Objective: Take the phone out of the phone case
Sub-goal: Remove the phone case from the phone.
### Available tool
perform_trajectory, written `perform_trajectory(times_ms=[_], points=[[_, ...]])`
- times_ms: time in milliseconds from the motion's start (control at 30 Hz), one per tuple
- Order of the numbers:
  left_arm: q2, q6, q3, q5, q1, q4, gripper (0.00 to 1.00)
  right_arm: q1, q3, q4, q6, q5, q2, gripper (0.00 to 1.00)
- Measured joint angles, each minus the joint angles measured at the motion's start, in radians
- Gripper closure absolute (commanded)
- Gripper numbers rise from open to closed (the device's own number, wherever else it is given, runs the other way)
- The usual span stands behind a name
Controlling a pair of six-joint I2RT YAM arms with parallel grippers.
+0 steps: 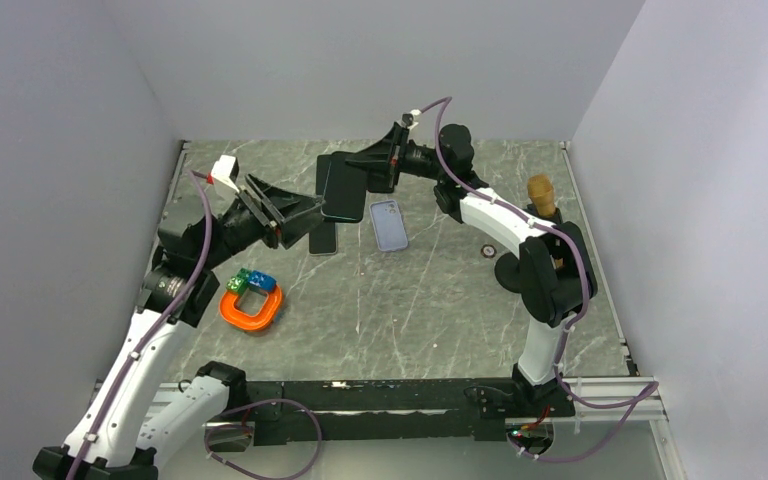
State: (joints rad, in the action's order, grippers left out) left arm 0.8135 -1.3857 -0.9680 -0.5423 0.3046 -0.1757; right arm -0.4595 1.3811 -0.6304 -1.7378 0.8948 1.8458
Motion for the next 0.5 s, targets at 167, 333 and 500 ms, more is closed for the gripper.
perform_trajectory(times_ms=[167, 333, 500], points=[[0.008, 0.001, 0.0, 0.008, 0.0, -0.001, 0.4, 0.0, 0.0, -0.013, -0.017, 0.0, 0.0, 1.0], [0.01, 0.004, 0.0, 0.016, 0.0, -0.008, 0.4, 0.0, 0.0, -0.043, -0.044, 0.0, 0.0, 1.0], [0.01, 0.008, 0.0, 0.025, 0.0, -0.013, 0.4, 0.0, 0.0, -0.06, -0.058, 0.001, 0.0, 1.0]])
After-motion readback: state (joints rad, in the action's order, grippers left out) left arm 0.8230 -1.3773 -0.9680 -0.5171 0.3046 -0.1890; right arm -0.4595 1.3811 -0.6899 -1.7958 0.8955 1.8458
